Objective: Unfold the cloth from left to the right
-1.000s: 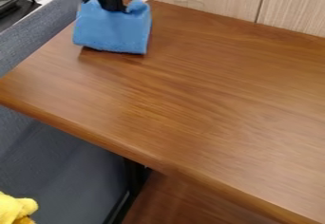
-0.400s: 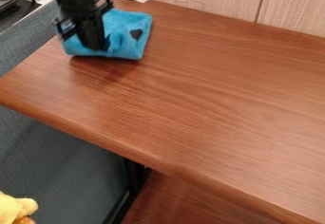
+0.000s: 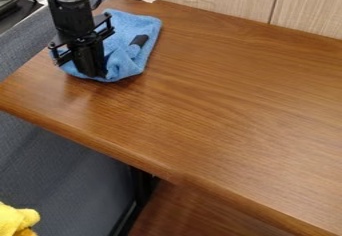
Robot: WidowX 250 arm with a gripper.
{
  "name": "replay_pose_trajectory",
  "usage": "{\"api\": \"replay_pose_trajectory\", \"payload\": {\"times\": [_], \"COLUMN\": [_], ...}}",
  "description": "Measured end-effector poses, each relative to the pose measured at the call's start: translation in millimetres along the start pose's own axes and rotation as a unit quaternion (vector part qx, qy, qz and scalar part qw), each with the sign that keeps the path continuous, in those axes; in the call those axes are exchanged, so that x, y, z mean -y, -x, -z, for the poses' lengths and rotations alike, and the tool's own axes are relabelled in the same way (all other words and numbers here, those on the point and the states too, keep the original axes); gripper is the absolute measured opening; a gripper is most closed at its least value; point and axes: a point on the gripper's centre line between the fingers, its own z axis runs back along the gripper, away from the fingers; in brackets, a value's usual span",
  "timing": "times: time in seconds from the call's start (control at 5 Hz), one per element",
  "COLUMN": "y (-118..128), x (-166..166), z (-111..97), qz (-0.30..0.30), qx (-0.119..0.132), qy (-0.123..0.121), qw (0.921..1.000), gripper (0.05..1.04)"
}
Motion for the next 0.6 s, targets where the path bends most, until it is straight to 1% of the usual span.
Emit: {"api": "replay_pose_trajectory", "payload": {"times": [0.2,0.4,0.6], "y": [-4.3,-0.8,0.3], "x": [-3.6,-4.6,-4.3], "z": [0.0,-0.3,-2.4], "qz": [-0.004,-0.005,-0.008], "qx": [0.003,-0.009,-0.014], "qy": [-0.005,-0.008,-0.011], "qw": [1.0000,0.9999,0.9998], "gripper": [0.536,0.845,1.007]}}
